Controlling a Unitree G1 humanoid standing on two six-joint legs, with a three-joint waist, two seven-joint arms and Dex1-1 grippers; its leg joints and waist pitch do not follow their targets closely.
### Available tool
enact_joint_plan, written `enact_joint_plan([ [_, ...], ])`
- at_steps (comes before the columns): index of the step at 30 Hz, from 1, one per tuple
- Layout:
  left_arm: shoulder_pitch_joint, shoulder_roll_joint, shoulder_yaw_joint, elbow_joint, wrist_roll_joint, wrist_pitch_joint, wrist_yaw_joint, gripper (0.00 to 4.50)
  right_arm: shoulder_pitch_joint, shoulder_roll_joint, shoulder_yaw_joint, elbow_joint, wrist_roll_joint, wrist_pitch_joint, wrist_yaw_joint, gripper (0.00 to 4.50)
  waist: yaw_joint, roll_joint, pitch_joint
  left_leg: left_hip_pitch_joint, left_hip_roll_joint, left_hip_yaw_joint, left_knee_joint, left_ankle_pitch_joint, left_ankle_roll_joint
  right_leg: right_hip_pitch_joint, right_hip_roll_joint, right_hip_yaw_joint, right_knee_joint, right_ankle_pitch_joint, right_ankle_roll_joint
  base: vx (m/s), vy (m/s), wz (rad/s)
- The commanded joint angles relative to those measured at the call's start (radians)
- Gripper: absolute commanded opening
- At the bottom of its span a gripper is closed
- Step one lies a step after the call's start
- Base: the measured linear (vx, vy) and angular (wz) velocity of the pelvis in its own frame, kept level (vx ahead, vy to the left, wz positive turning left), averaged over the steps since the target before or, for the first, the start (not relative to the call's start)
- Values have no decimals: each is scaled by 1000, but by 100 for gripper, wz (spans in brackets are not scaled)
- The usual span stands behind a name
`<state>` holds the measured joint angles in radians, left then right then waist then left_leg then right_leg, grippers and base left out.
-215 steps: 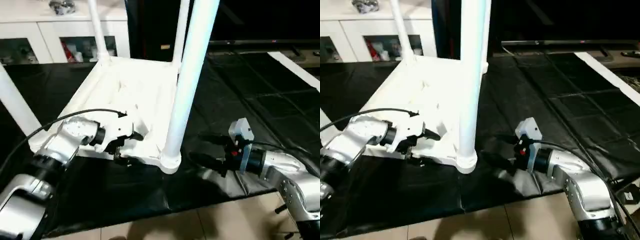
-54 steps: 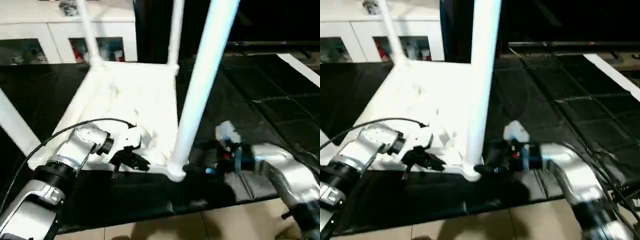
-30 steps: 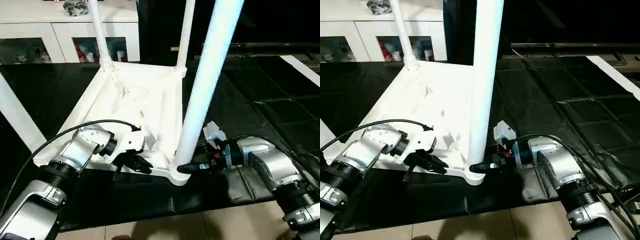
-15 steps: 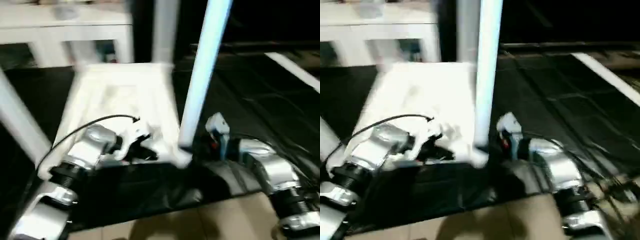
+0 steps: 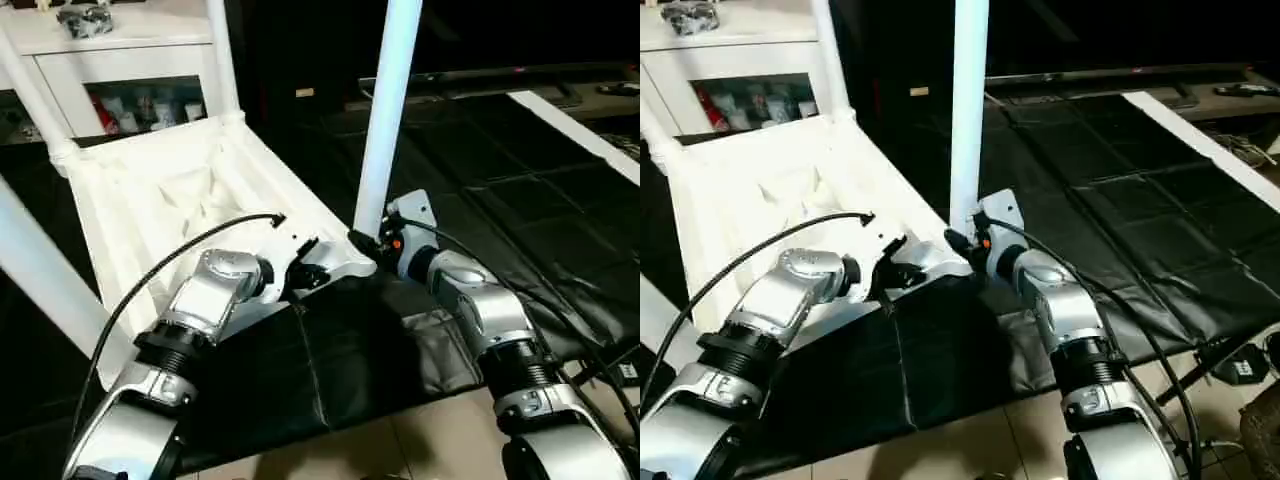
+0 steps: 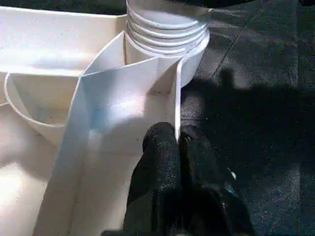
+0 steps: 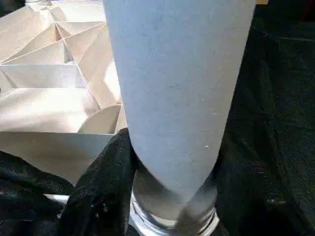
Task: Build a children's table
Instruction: Rotate leg to tighten
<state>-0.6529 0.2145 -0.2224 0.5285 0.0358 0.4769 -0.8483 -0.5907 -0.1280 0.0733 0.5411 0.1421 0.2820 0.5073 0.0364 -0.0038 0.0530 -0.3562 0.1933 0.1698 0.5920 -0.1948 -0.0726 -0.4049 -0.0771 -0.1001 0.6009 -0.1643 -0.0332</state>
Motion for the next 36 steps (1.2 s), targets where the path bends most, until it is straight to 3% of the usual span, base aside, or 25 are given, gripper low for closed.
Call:
enact_joint_plan([
  [1,-33,-10,-19,-49,-14,-40,-27,0,20,45,48,21,15,10,57,264,10,5,-70,-3,31,-8,-60,-129,61,67,-72,54,-72,-209,-207,0,0,0],
  [4,-20,36,-31,-43,-8,-71,-83,0,48,18,33,-16,35,-1,99,300,12,4,-69,0,32,-9,-63,-150,53,66,-73,56,-75,-250,-186,0,0,0],
  [11,-1,144,-87,-29,4,-199,-256,0,116,-84,11,-135,96,1,259,356,26,7,-71,5,36,-8,-65,-148,54,65,-71,59,-67,-187,-200,0,0,0],
  [13,4,184,-108,-27,-2,-241,-332,0,146,-144,22,-184,112,-5,355,378,36,8,-70,8,38,-7,-66,-156,55,64,-72,59,-69,-194,-198,0,0,0],
  [14,7,191,-111,-26,-5,-258,-353,0,152,-158,26,-193,115,-7,379,387,40,15,-70,9,37,-8,-65,-157,55,64,-72,59,-68,-193,-198,0,0,0],
  [20,11,230,-141,-8,-19,-329,-475,0,179,-256,55,-207,112,-69,551,440,58,11,-68,12,40,-4,-66,-180,38,59,-74,59,-71,-219,-202,0,0,0],
  [26,-1,246,-168,14,-25,-401,-570,0,180,-322,98,-218,112,-89,686,446,75,7,-69,10,41,-4,-65,-170,46,61,-75,59,-69,-235,-194,0,0,0],
  [30,0,249,-188,4,-22,-441,-630,0,158,-338,157,-193,70,-143,768,446,76,5,-69,9,43,-4,-66,-166,47,60,-75,58,-69,-242,-194,0,0,0],
  [35,-9,239,-191,17,-14,-460,-633,0,138,-335,184,-164,55,-162,807,446,76,3,-70,8,43,-4,-65,-164,49,60,-76,58,-68,-240,-199,0,0,0],
  [36,-13,237,-192,26,-12,-468,-632,0,131,-338,198,-153,46,-164,820,429,76,3,-70,7,43,-4,-65,-161,48,60,-76,58,-67,-240,-199,0,0,0],
])
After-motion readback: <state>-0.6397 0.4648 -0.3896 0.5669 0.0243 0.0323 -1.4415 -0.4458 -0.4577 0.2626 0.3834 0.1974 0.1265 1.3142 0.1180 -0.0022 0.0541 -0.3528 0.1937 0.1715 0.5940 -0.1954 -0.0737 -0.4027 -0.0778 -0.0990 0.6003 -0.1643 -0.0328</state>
